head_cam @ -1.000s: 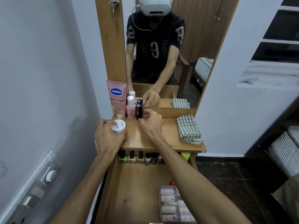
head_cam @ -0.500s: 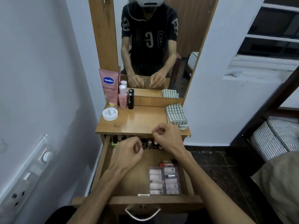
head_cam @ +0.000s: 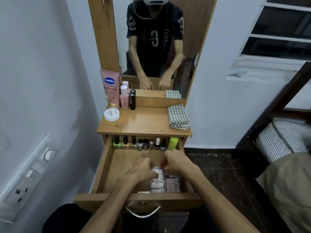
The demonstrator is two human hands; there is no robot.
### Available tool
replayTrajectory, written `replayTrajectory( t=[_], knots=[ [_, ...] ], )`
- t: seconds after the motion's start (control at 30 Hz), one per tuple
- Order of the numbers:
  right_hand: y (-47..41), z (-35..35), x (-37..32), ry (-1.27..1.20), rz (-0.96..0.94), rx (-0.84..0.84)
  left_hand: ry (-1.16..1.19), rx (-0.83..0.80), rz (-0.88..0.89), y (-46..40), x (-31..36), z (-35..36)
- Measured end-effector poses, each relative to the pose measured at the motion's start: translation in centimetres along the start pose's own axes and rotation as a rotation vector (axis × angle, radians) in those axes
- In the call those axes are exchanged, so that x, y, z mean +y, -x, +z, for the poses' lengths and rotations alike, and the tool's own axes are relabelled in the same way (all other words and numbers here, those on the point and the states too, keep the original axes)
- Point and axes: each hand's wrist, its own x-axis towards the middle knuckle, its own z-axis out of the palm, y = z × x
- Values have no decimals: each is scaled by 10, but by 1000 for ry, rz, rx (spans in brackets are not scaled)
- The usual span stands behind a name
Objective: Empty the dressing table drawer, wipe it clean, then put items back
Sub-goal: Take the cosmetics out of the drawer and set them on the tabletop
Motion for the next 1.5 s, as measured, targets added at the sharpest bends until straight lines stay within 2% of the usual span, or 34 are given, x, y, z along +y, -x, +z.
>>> replayTrajectory(
  t=[0.13, 0.4, 0.53, 0.8, 0.87, 1.03, 1.13, 1.3, 1.5],
  knots=[
    [4, 2, 0, 20, -18, 2, 106, -13, 4, 0, -1, -2],
    [3, 0, 12, -77, -12, -59, 491, -89, -38, 5, -8, 0],
    [4, -3, 14, -128, -37, -42, 572, -65, -17, 6, -12, -4],
    [8, -21, 9, -340, -76, 48, 541, 73, 32, 9, -17, -54],
    [7, -26, 7, -468, -48, 71, 576, 147, 28, 8, -18, -75],
    [2, -43, -10, -1169, 39, 102, 698, 308, -34, 4, -15, -124],
    [-15, -54, -29, -1337, 116, 224, 789, 407, -40, -7, -13, -144],
    [-62, -66, -46, -1396, 253, 380, 775, 543, 4, -21, -4, -160],
    [-107, -72, -61, -1232, 371, 492, 425, 517, -29, -23, -4, -147]
  ],
)
